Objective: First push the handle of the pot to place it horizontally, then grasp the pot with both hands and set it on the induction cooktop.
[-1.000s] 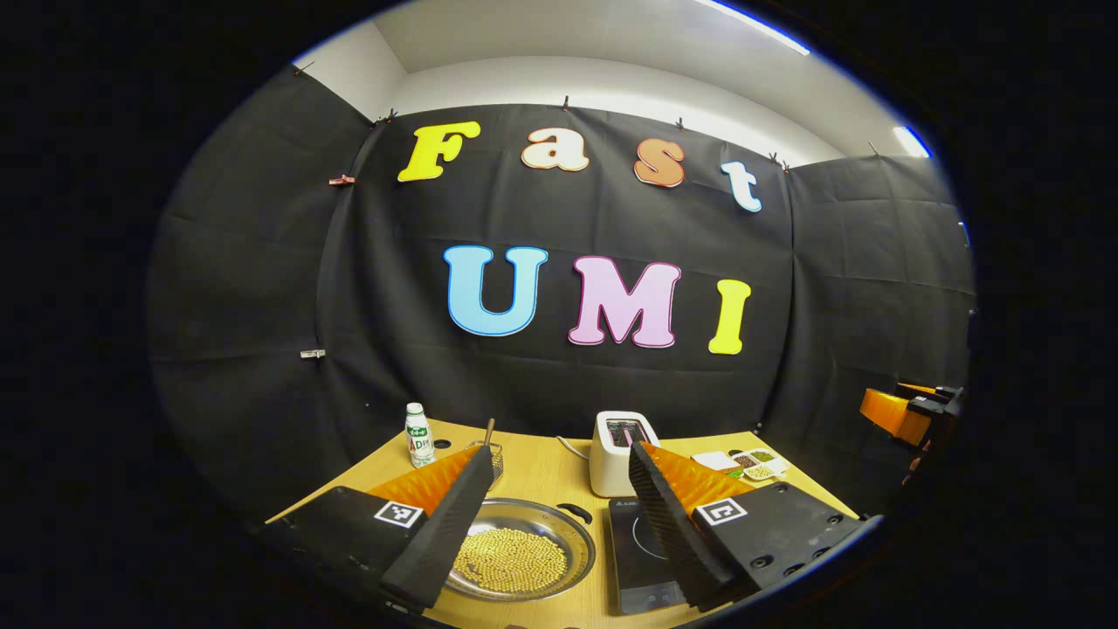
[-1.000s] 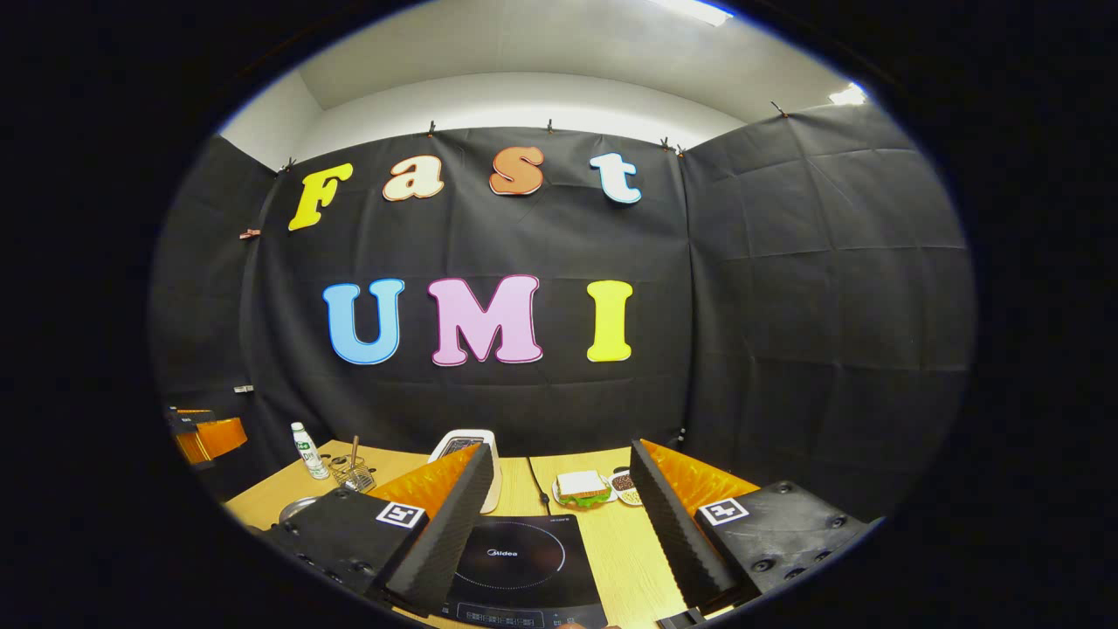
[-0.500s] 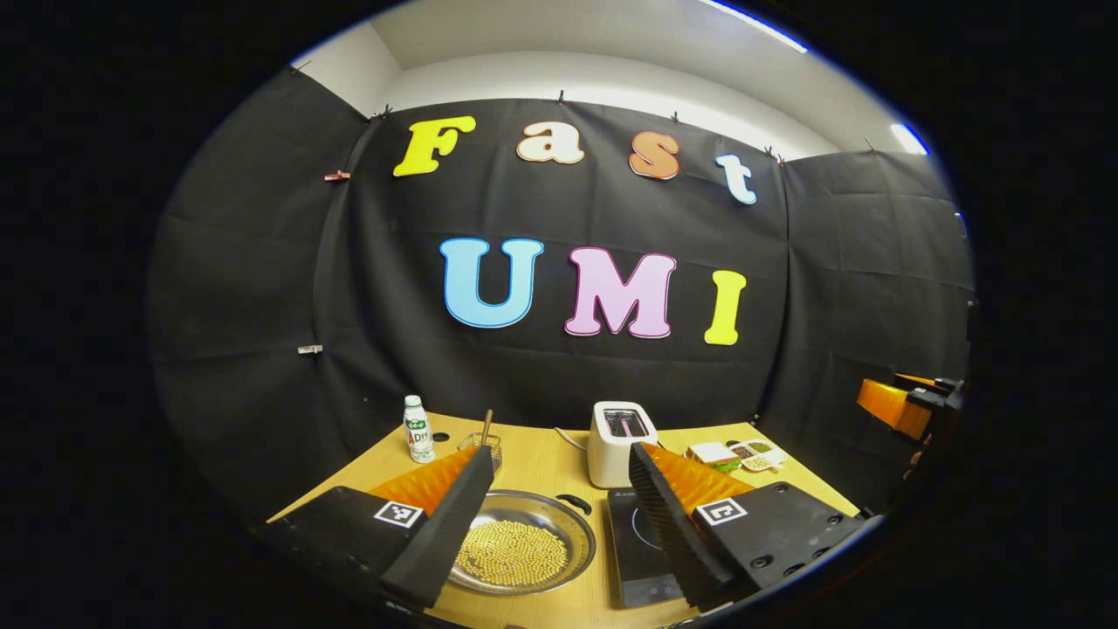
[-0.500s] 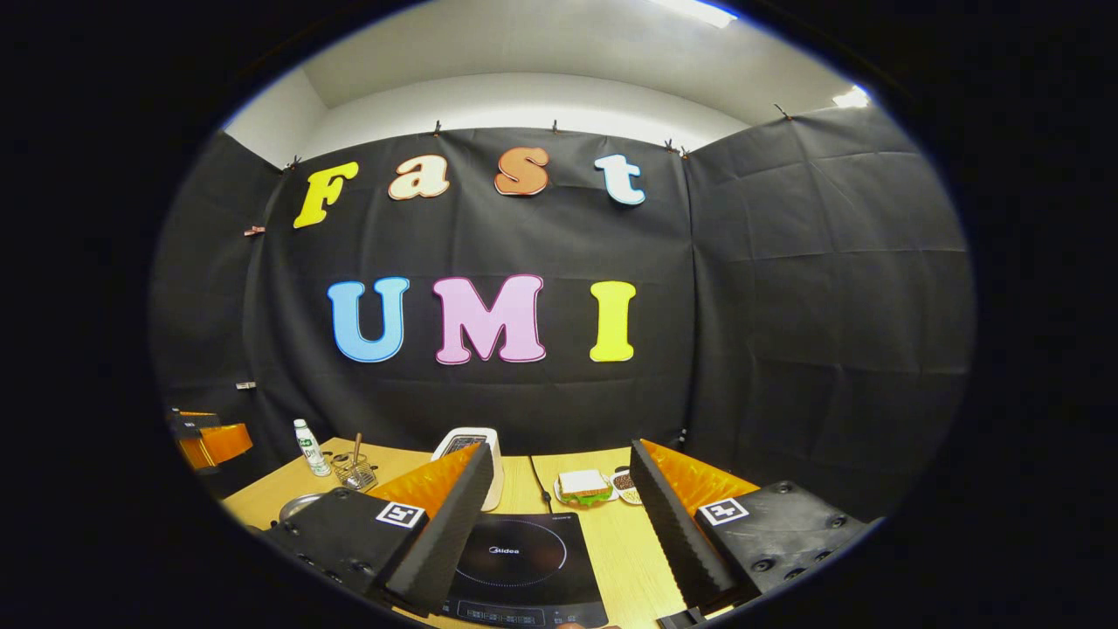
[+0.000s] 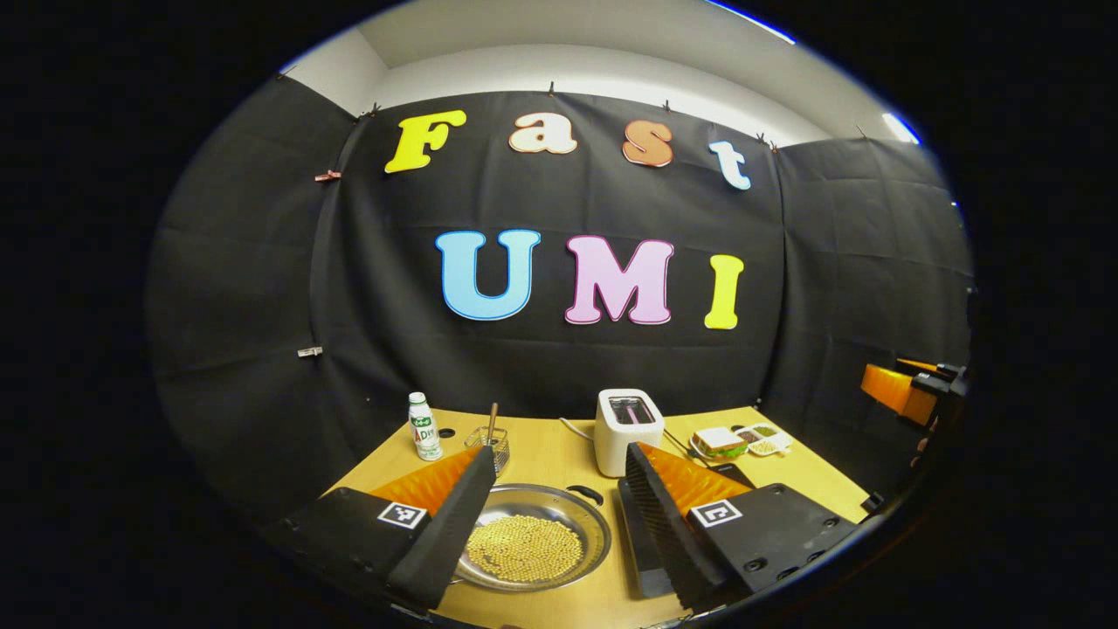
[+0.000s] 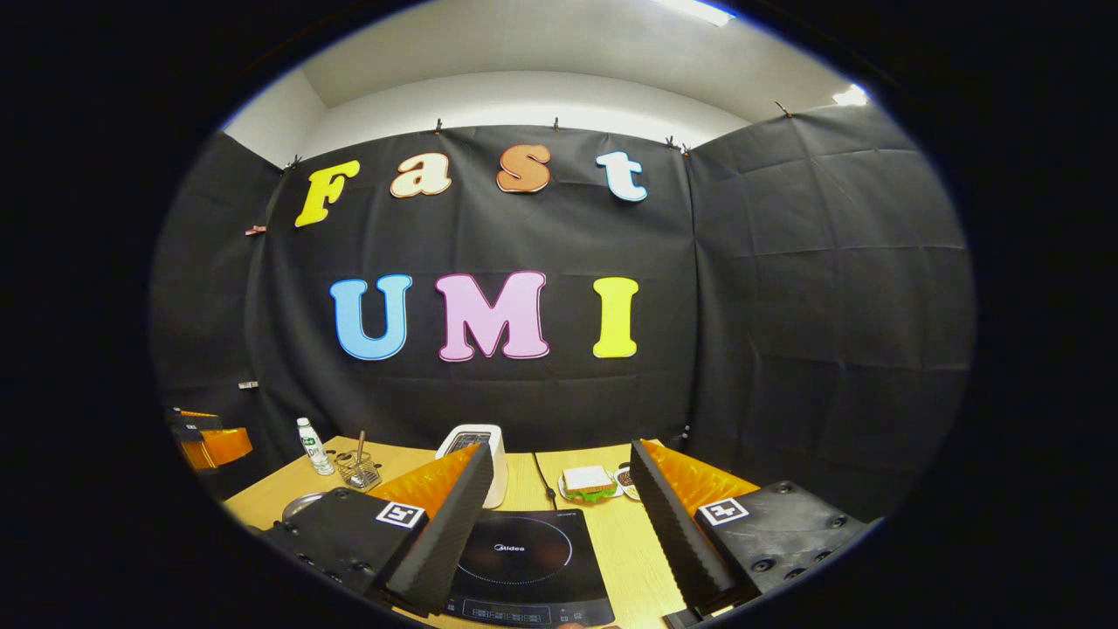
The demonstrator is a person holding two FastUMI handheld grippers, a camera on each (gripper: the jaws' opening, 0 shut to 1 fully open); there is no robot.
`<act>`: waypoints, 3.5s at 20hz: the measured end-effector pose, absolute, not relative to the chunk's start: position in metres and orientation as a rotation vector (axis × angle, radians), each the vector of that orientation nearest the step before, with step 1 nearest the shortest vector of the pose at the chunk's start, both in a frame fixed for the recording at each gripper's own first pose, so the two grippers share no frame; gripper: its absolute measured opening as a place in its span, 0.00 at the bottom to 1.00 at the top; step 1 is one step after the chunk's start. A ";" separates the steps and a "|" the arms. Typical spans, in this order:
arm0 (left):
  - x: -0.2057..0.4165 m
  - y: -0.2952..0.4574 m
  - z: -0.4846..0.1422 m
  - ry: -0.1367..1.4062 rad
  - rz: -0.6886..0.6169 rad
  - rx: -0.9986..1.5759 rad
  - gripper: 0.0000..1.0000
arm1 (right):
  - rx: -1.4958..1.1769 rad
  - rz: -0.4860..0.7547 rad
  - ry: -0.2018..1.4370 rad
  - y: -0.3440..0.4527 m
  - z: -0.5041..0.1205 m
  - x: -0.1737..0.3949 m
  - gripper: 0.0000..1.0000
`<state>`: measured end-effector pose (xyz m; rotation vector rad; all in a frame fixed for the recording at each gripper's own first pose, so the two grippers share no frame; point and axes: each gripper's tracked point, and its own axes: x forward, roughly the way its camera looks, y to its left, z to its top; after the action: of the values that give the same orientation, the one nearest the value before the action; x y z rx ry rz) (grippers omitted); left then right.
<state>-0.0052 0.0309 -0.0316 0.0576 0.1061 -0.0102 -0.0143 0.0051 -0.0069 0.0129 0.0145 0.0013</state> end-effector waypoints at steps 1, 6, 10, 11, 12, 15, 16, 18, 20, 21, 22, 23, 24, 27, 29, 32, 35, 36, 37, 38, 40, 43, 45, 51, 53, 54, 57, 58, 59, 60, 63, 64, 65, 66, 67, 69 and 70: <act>-0.005 0.034 -0.035 0.122 -0.013 0.060 0.90 | 0.014 0.003 0.018 0.006 -0.009 -0.014 0.98; -0.004 0.057 -0.065 0.219 -0.010 0.045 0.63 | 0.009 0.007 0.032 0.011 -0.017 -0.016 0.98; -0.007 0.075 -0.086 0.286 -0.007 0.019 0.45 | 0.007 0.009 0.053 0.014 -0.026 -0.018 0.98; -0.007 0.078 -0.092 0.302 -0.013 0.014 0.40 | 0.008 0.010 0.058 0.014 -0.028 -0.019 0.98; -0.008 0.080 -0.098 0.317 -0.019 0.011 0.35 | 0.007 0.010 0.066 0.015 -0.030 -0.019 0.98; -0.012 0.090 -0.119 0.372 -0.036 0.000 0.23 | 0.001 0.021 0.082 0.020 -0.037 -0.019 0.98; -0.013 0.095 -0.126 0.389 -0.034 -0.001 0.20 | -0.001 0.025 0.087 0.021 -0.039 -0.019 0.98; -0.016 0.101 -0.142 0.432 -0.036 0.001 0.15 | -0.003 0.031 0.102 0.024 -0.044 -0.019 0.98; -0.021 0.109 -0.156 0.475 -0.027 -0.019 0.10 | 0.000 0.038 0.119 0.028 -0.049 -0.020 0.98; -0.023 0.112 -0.160 0.486 -0.022 -0.029 0.08 | -0.001 0.044 0.124 0.031 -0.051 -0.020 0.98; -0.025 0.114 -0.163 0.497 -0.017 -0.033 0.06 | -0.007 0.048 0.132 0.032 -0.052 -0.019 0.96; -0.027 0.118 -0.171 0.510 -0.010 -0.031 0.05 | -0.014 0.052 0.135 0.033 -0.054 -0.019 0.98; -0.029 0.122 -0.176 0.523 -0.003 -0.030 0.05 | -0.021 0.055 0.138 0.032 -0.055 -0.018 0.98; -0.035 0.131 -0.188 0.565 0.001 -0.060 0.05 | -0.037 0.079 0.152 0.032 -0.058 -0.011 0.98; -0.034 0.137 -0.201 0.611 0.018 -0.094 0.05 | -0.047 0.096 0.154 0.031 -0.061 -0.005 0.98; -0.032 0.139 -0.211 0.640 0.040 -0.148 0.05 | -0.048 0.144 0.155 0.033 -0.069 0.004 0.98; -0.031 0.136 -0.223 0.675 0.074 -0.191 0.05 | -0.068 0.201 0.154 0.035 -0.078 0.007 0.98; -0.032 0.134 -0.228 0.692 0.082 -0.199 0.05 | -0.068 0.217 0.158 0.035 -0.082 0.006 0.98; -0.033 0.132 -0.235 0.714 0.088 -0.203 0.05 | -0.064 0.227 0.162 0.032 -0.085 0.005 0.98; -0.034 0.130 -0.244 0.740 0.095 -0.201 0.07 | -0.056 0.234 0.169 0.030 -0.088 0.006 0.98; -0.037 0.126 -0.256 0.775 0.088 -0.178 0.05 | -0.029 0.239 0.178 0.026 -0.093 0.007 0.98; -0.041 0.121 -0.277 0.833 0.053 -0.139 0.07 | -0.024 0.221 0.193 0.019 -0.096 0.012 0.98; -0.041 0.122 -0.290 0.870 0.025 -0.101 0.05 | 0.000 0.189 0.204 0.016 -0.097 0.009 0.98; -0.031 0.132 -0.316 0.955 -0.061 -0.069 0.05 | 0.056 0.051 0.268 0.021 -0.111 -0.016 0.98; -0.026 0.137 -0.321 0.966 -0.099 -0.051 0.05 | 0.059 0.010 0.286 0.029 -0.118 -0.024 0.98; -0.024 0.139 -0.323 0.968 -0.116 -0.045 0.05 | 0.058 -0.004 0.298 0.033 -0.122 -0.029 0.98; -0.016 0.144 -0.326 0.977 -0.164 -0.035 0.05 | 0.042 -0.028 0.285 0.045 -0.118 -0.041 0.98; -0.015 0.145 -0.329 0.986 -0.178 -0.035 0.05 | 0.028 -0.031 0.282 0.048 -0.117 -0.044 0.98; -0.013 0.147 -0.330 0.987 -0.187 -0.025 0.05 | 0.017 -0.036 0.277 0.051 -0.116 -0.047 0.98; -0.011 0.152 -0.330 0.989 -0.191 -0.009 0.05 | 0.011 -0.040 0.275 0.053 -0.115 -0.050 0.98; -0.007 0.165 -0.330 0.990 -0.191 0.018 0.05 | 0.007 -0.055 0.271 0.059 -0.115 -0.054 0.98; -0.006 0.170 -0.330 0.991 -0.190 0.019 0.05 | 0.008 -0.061 0.268 0.060 -0.114 -0.054 0.98; -0.004 0.175 -0.328 0.989 -0.190 0.021 0.03 | 0.010 -0.067 0.265 0.061 -0.114 -0.053 0.98; -0.002 0.181 -0.327 0.989 -0.183 0.021 0.05 | 0.013 -0.074 0.261 0.062 -0.113 -0.053 0.98; 0.000 0.187 -0.326 0.990 -0.179 0.016 0.05 | 0.017 -0.082 0.256 0.062 -0.111 -0.053 0.98; 0.004 0.196 -0.327 0.991 -0.173 0.008 0.05 | 0.016 -0.101 0.243 0.063 -0.108 -0.054 0.98; 0.005 0.200 -0.327 0.991 -0.170 0.009 0.05 | 0.013 -0.109 0.239 0.063 -0.108 -0.054 0.98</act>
<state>0.0052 0.1999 -0.3271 0.0093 0.9912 -0.1704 -0.0542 0.0633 -0.1085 0.0131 0.2392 -0.1087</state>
